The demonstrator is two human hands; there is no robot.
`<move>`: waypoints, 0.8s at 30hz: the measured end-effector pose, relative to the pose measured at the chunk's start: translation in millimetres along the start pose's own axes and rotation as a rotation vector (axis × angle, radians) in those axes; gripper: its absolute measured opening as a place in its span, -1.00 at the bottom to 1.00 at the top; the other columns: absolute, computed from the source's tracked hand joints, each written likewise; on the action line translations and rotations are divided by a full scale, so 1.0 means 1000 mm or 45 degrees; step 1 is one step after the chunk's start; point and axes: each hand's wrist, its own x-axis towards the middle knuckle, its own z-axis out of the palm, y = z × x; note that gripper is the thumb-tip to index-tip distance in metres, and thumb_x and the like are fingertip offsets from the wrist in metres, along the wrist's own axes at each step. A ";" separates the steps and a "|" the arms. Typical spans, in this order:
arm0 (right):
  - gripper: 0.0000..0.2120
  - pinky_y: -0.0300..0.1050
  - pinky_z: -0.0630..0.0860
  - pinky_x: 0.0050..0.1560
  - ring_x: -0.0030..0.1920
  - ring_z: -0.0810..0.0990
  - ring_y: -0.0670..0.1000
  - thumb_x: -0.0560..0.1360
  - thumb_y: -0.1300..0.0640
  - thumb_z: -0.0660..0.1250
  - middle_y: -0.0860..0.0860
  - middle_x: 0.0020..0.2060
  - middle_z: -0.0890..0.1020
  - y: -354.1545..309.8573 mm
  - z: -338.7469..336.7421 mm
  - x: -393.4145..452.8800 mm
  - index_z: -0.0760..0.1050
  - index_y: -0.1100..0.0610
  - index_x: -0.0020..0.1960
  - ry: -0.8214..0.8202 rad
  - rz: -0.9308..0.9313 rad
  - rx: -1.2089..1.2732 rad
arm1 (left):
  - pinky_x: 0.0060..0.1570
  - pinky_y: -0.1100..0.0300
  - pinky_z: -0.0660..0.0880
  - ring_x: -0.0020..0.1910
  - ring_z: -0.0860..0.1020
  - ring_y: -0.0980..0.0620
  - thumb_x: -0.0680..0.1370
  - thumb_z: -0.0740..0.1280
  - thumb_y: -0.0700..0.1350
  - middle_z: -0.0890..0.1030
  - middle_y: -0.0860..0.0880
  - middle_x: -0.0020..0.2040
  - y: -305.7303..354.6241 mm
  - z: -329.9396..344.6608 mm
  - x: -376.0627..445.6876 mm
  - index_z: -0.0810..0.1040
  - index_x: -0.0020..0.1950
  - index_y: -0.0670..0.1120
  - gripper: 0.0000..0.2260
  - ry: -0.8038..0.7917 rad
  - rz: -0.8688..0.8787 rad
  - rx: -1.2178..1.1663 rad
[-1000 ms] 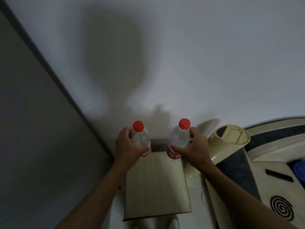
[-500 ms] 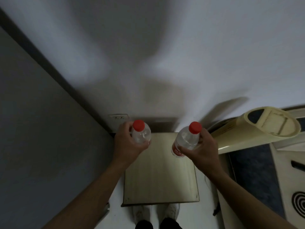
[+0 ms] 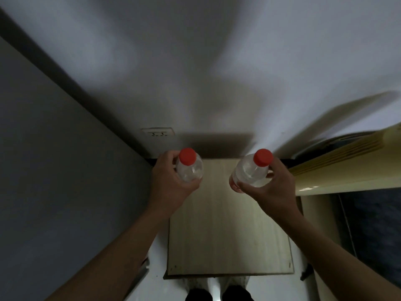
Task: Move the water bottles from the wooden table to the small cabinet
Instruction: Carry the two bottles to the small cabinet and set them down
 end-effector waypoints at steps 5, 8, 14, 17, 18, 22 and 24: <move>-0.33 -0.40 0.35 -0.05 -0.06 0.45 -0.29 0.21 -0.01 0.63 -0.18 0.02 0.50 0.016 0.033 0.013 0.45 0.05 0.25 -0.002 -0.036 -0.019 | -0.12 0.33 0.51 -0.05 0.57 0.08 0.16 0.63 -0.01 0.56 -0.01 0.05 -0.029 0.014 0.012 0.49 0.09 -0.02 -0.42 0.027 0.040 -0.028; -0.31 -0.42 0.33 -0.03 -0.03 0.47 -0.21 0.21 -0.02 0.64 -0.17 0.04 0.50 0.025 0.047 0.020 0.46 0.07 0.26 -0.006 -0.051 -0.046 | -0.10 0.30 0.51 -0.03 0.57 0.06 0.17 0.62 0.03 0.57 -0.02 0.07 -0.043 0.023 0.017 0.49 0.11 -0.04 -0.41 0.047 0.030 -0.041; -0.29 -0.41 0.33 -0.01 0.01 0.47 -0.16 0.20 -0.04 0.64 -0.18 0.05 0.48 0.045 0.068 0.031 0.44 0.06 0.27 -0.018 -0.112 -0.088 | -0.10 0.47 0.44 -0.01 0.52 0.22 0.22 0.64 -0.05 0.54 0.00 0.10 -0.066 0.039 0.022 0.46 0.15 -0.02 -0.42 0.051 0.059 -0.034; -0.29 -0.39 0.35 0.00 0.02 0.47 -0.17 0.21 -0.06 0.63 -0.18 0.06 0.48 0.049 0.073 0.035 0.42 0.05 0.27 -0.014 -0.125 -0.112 | -0.05 0.44 0.47 -0.01 0.52 0.25 0.22 0.65 -0.06 0.53 0.04 0.09 -0.069 0.040 0.025 0.47 0.16 0.01 -0.41 0.063 0.111 -0.031; -0.29 -0.39 0.36 0.01 0.02 0.47 -0.17 0.22 -0.06 0.62 -0.18 0.07 0.47 0.049 0.074 0.037 0.42 0.05 0.28 -0.016 -0.130 -0.112 | -0.04 0.39 0.49 -0.01 0.52 0.22 0.22 0.65 -0.07 0.52 0.04 0.09 -0.069 0.040 0.025 0.48 0.16 -0.01 -0.41 0.056 0.131 -0.024; -0.28 -0.36 0.37 0.00 0.04 0.47 -0.14 0.23 -0.05 0.60 -0.16 0.09 0.46 0.049 0.071 0.036 0.38 0.02 0.30 -0.019 -0.116 -0.058 | 0.00 0.38 0.51 0.04 0.52 0.22 0.24 0.64 -0.11 0.52 0.03 0.12 -0.072 0.042 0.026 0.48 0.20 -0.04 -0.41 0.037 0.166 -0.055; -0.28 -0.36 0.38 0.00 0.04 0.47 -0.12 0.23 -0.05 0.60 -0.15 0.09 0.46 0.050 0.070 0.033 0.35 -0.03 0.29 -0.033 -0.113 -0.049 | -0.01 0.43 0.50 0.06 0.53 0.23 0.26 0.65 -0.09 0.53 0.05 0.13 -0.074 0.044 0.025 0.48 0.21 -0.04 -0.41 0.017 0.145 -0.085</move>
